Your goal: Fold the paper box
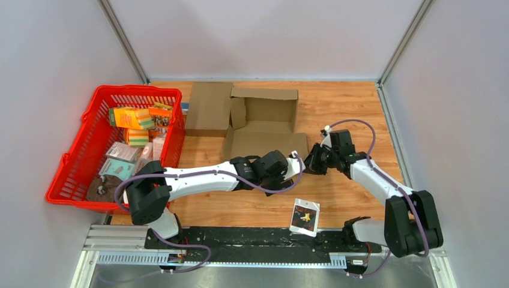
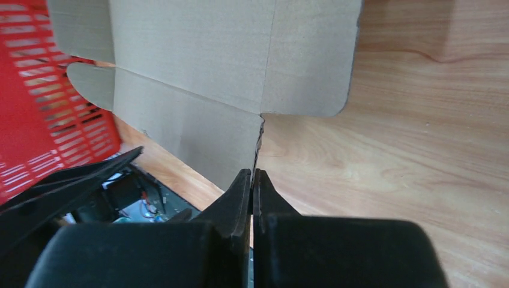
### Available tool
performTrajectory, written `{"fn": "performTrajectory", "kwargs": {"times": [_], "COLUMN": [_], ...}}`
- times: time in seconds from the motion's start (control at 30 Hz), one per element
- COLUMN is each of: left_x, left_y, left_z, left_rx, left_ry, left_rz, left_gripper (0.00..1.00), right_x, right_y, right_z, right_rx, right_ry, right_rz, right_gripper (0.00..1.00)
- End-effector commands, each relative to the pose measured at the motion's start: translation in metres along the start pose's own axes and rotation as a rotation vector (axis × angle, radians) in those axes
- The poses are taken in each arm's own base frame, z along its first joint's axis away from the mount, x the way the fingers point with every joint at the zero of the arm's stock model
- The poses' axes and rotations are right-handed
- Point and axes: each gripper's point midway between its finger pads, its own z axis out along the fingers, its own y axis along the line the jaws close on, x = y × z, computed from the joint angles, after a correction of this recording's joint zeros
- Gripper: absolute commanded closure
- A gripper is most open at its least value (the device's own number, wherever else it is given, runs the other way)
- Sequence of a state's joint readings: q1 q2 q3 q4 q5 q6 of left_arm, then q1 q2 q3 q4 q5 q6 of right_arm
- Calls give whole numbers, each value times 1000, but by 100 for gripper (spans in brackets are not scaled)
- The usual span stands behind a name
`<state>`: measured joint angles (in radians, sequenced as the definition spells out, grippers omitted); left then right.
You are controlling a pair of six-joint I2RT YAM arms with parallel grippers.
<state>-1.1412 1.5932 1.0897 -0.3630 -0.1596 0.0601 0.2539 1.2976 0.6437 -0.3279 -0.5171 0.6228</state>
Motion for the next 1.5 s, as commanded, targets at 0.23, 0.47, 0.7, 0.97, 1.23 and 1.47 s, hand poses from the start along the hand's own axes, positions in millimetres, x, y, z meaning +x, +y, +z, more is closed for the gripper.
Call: {"fn": "performTrajectory", "kwargs": {"times": [0.23,0.47,0.7,0.97,1.23,1.47], "left_x": [-17,-47,-101,-170,-238,-218], "left_y": [39,56,43,39,105,155], "left_z": [3,-22,-71,-115,-137,-136], "left_rx": [-354,-490,-362,-82,326,160], "left_ry": [164,88,-8,-87,-412,-337], "left_rz": [387,339,77,-389,-1208,-1703], "left_gripper": [29,94,100,100,100,100], "right_x": [6,-18,-72,-52,-10,4], "right_y": [43,31,35,33,65,97], "right_z": [-49,-81,-167,-172,-158,-169], "right_rx": [-192,-79,170,118,-125,-130], "right_ry": [-7,-166,-544,-596,-558,-563], "right_rz": [0,-53,-190,-249,-446,-596], "right_gripper": [100,77,4,0,0,0]}}
